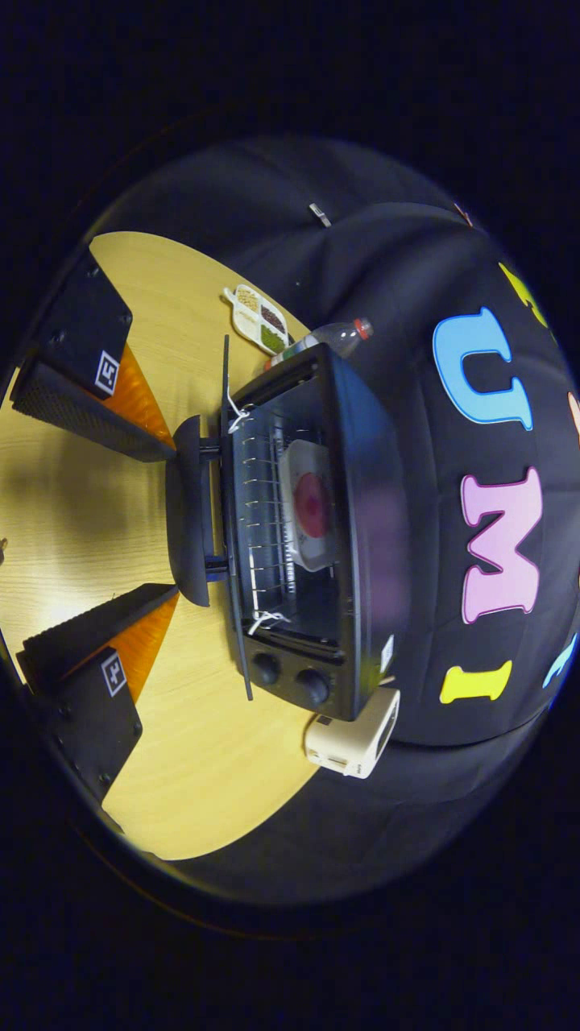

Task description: Open the toaster oven, put the food inside, and close the toaster oven door.

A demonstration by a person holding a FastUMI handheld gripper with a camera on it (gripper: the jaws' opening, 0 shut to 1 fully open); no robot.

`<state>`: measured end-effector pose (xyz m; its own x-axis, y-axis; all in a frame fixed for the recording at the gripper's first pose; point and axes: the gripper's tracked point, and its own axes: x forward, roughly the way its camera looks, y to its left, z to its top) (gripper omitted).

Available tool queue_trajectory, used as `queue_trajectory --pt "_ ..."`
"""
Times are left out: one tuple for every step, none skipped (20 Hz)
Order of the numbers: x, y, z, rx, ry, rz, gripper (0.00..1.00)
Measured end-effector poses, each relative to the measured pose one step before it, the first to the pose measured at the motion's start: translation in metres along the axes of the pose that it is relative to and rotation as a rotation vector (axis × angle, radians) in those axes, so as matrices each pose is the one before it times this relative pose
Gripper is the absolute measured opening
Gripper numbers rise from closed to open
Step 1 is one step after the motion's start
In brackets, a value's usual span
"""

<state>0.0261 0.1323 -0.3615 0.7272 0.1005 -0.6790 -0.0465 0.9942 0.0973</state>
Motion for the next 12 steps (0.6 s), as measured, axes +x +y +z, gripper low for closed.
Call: queue_trajectory --pt "-0.00301 0.00213 0.00902 -0.00268 -0.01341 0.00337 0.99" --pt "-0.00282 0.0024 0.006 0.00327 -0.01472 0.00547 0.99" --pt "-0.005 0.00215 0.00352 0.00135 -0.00889 0.00569 0.99" --pt "-0.00341 0.00123 0.00408 -0.00348 -0.00384 0.00607 0.99" --pt "-0.00576 0.00076 0.00097 -0.00362 0.00226 0.00631 0.99" --pt "-0.00405 0.00053 0.00197 -0.00095 -0.00191 0.01659 0.99" --pt "-0.00689 -0.00088 0.00266 -0.00173 -0.01175 0.0087 0.99" --pt "-0.01158 -0.00453 0.00714 -0.00409 -0.02487 0.0065 0.99" --pt "-0.01342 -0.00351 0.00798 0.00212 -0.02532 0.01395 0.99" --pt "-0.01408 -0.00499 0.00911 0.00984 -0.02373 0.01118 0.99" --pt "-0.01538 -0.00492 0.01266 0.014 -0.03629 0.01226 0.99" --pt "-0.01503 -0.0067 0.01615 0.01281 -0.04921 0.00282 0.99"
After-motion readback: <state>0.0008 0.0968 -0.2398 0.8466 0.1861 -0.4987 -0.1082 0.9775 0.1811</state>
